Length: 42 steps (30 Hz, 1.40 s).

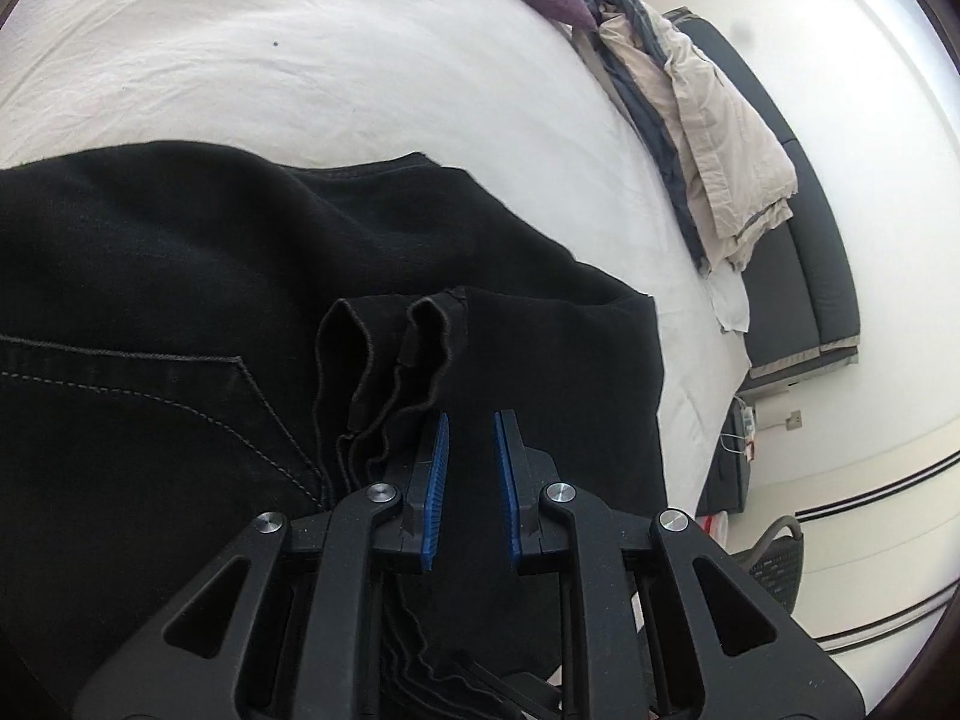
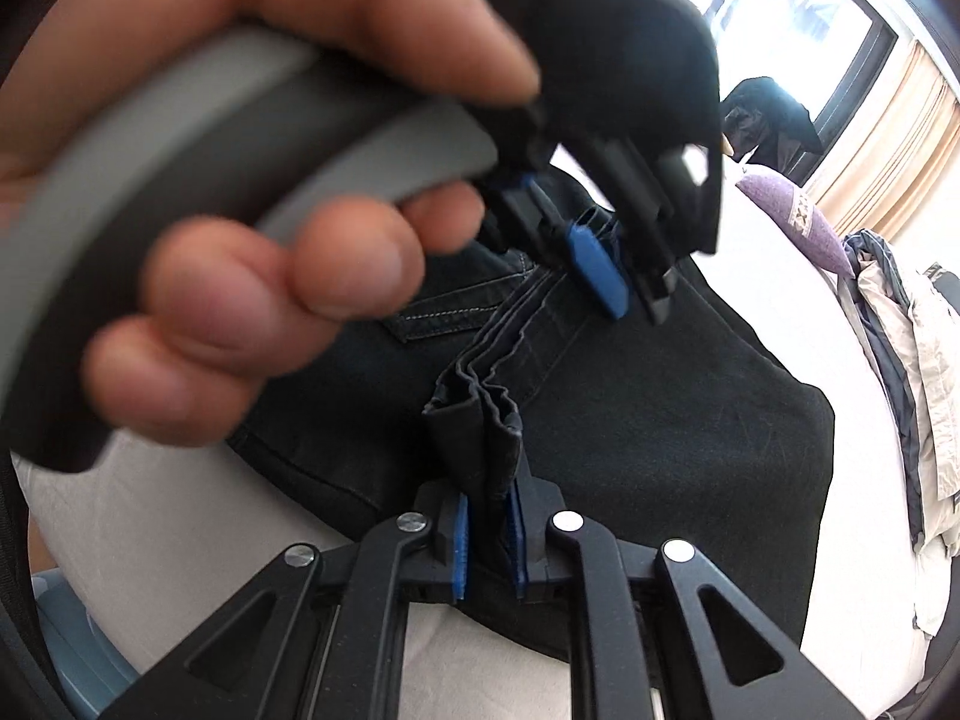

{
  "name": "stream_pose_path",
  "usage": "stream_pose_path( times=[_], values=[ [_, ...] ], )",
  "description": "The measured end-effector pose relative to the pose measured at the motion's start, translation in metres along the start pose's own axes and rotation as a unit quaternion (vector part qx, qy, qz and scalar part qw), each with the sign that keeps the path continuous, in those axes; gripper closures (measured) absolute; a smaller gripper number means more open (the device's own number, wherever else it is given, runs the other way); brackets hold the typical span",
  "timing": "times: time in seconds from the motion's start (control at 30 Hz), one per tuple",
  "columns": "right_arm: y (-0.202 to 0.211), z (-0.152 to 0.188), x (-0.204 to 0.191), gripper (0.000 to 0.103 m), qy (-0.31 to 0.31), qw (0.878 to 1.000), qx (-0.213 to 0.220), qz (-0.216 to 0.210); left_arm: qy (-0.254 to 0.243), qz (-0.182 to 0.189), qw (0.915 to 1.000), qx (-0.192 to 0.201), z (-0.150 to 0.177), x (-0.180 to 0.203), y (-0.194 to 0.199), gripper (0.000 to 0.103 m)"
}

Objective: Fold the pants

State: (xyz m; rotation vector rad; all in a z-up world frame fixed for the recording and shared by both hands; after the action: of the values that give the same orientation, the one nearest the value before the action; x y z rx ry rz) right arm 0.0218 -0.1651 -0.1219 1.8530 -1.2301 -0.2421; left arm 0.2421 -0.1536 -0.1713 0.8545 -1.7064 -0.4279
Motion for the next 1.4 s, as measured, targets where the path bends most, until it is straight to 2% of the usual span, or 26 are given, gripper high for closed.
stream_pose_path(
  times=[0.1,0.2,0.23,0.3,0.33,0.37,0.43,0.5,0.53,0.6,0.63,0.7,0.77,0.83,0.9,1.0,1.03,1.1,1.17,1.33,1.4],
  values=[
    [0.000,0.002,-0.002,0.088,0.000,1.000,0.001,-0.002,0.015,0.009,0.9998,0.003,0.004,-0.012,-0.006,0.088],
    [0.004,0.002,0.000,0.081,-0.011,1.000,-0.004,-0.020,0.014,0.015,0.9998,0.004,0.005,-0.015,-0.010,0.088],
    [0.010,0.003,0.005,0.076,-0.025,0.999,-0.007,-0.047,0.015,0.015,0.9998,0.004,0.006,-0.016,-0.011,0.088],
    [0.027,0.007,0.028,0.057,-0.069,0.989,-0.002,-0.134,0.015,0.015,0.9998,0.004,0.005,-0.017,-0.010,0.088],
    [0.038,0.011,0.048,0.042,-0.104,0.978,0.010,-0.181,0.016,0.016,0.9997,0.004,0.005,-0.017,-0.010,0.088],
    [0.047,0.015,0.072,0.033,-0.139,0.967,0.025,-0.213,0.017,0.016,0.9997,0.005,0.006,-0.018,-0.009,0.088],
    [0.055,0.027,0.129,0.029,-0.213,0.940,0.045,-0.262,0.014,0.014,0.9998,0.006,0.009,-0.019,-0.004,0.088],
    [0.047,0.039,0.190,0.029,-0.280,0.919,0.052,-0.271,0.016,0.012,0.9998,0.010,0.011,-0.019,-0.003,0.088],
    [0.038,0.044,0.220,0.028,-0.316,0.904,0.055,-0.281,0.016,0.012,0.9997,0.013,0.012,-0.019,-0.003,0.088],
    [0.010,0.057,0.265,0.028,-0.387,0.849,0.055,-0.356,0.016,0.013,0.9997,0.015,0.013,-0.021,-0.002,0.088],
    [-0.004,0.062,0.278,0.028,-0.406,0.830,0.052,-0.378,0.017,0.014,0.9997,0.014,0.013,-0.023,0.000,0.088],
    [-0.032,0.070,0.294,0.028,-0.420,0.818,0.038,-0.391,0.016,0.014,0.9997,0.013,0.013,-0.025,0.001,0.088],
    [-0.063,0.077,0.304,0.030,-0.444,0.798,0.021,-0.407,0.015,0.015,0.9997,0.013,0.014,-0.027,0.002,0.088],
    [-0.086,0.080,0.311,0.036,-0.468,0.779,0.017,-0.417,0.017,0.017,0.9996,0.014,0.014,-0.029,0.002,0.088],
    [-0.091,0.077,0.323,0.036,-0.490,0.763,0.044,-0.419,0.018,0.018,0.9996,0.014,0.013,-0.027,0.003,0.088],
    [-0.098,0.076,0.338,0.035,-0.534,0.727,0.079,-0.424,0.016,0.018,0.9996,0.014,0.014,-0.027,0.002,0.088],
    [-0.101,0.076,0.336,0.036,-0.537,0.724,0.072,-0.427,0.016,0.019,0.9996,0.014,0.014,-0.027,0.002,0.088],
    [-0.095,0.079,0.329,0.036,-0.518,0.736,0.063,-0.431,0.017,0.022,0.9995,0.015,0.014,-0.028,0.003,0.088],
    [-0.085,0.086,0.326,0.036,-0.502,0.741,0.053,-0.443,0.018,0.025,0.9994,0.016,0.014,-0.028,0.003,0.088],
    [-0.052,0.109,0.284,0.036,-0.465,0.761,0.010,-0.452,0.016,0.027,0.9993,0.020,0.016,-0.029,0.003,0.088],
    [-0.038,0.117,0.269,0.036,-0.460,0.760,0.003,-0.459,0.016,0.028,0.9992,0.020,0.016,-0.030,0.003,0.088]
  ],
)
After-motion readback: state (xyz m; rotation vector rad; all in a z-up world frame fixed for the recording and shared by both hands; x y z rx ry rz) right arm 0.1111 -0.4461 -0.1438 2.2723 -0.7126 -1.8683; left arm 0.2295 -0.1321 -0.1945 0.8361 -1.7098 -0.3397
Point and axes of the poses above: each gripper's, at about its wrist camera, not at the fingertips, and y roughly against the way its jaws point, x to its right, z to its underside, the point moved 2 cm from there along -y, roughly the way its jaws point, and after that the axes turned 5 degrees about x, right-handed, at the moved point
